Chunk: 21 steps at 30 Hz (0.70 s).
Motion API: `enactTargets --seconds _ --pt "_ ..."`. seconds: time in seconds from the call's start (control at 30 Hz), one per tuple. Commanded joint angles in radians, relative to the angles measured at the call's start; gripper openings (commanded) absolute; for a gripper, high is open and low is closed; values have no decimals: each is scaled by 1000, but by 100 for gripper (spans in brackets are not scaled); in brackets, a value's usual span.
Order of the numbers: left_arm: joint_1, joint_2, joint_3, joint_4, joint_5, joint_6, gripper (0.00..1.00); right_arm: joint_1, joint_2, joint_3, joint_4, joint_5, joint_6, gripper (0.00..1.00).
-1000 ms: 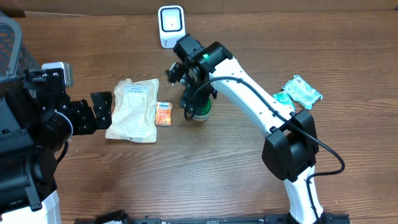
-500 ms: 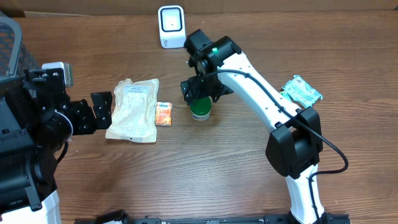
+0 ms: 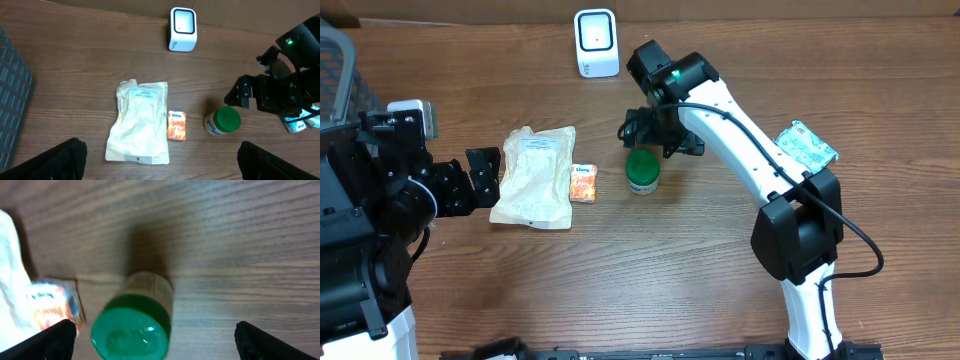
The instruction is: Scan the item barcode
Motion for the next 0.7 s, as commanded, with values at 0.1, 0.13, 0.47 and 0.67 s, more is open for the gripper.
enactTargets --seconds 0.1,0.13,0.47,0.67 --pt "5 -1 19 0 -3 20 100 31 -44 -70 54 41 93 99" --pt "5 -1 19 0 -2 20 100 35 -44 -76 57 39 98 99" --pt "5 -1 19 0 -2 20 99 56 -44 -170 138 36 137 87" --pt "5 -1 19 0 -3 20 100 63 -43 -207 175 20 132 71"
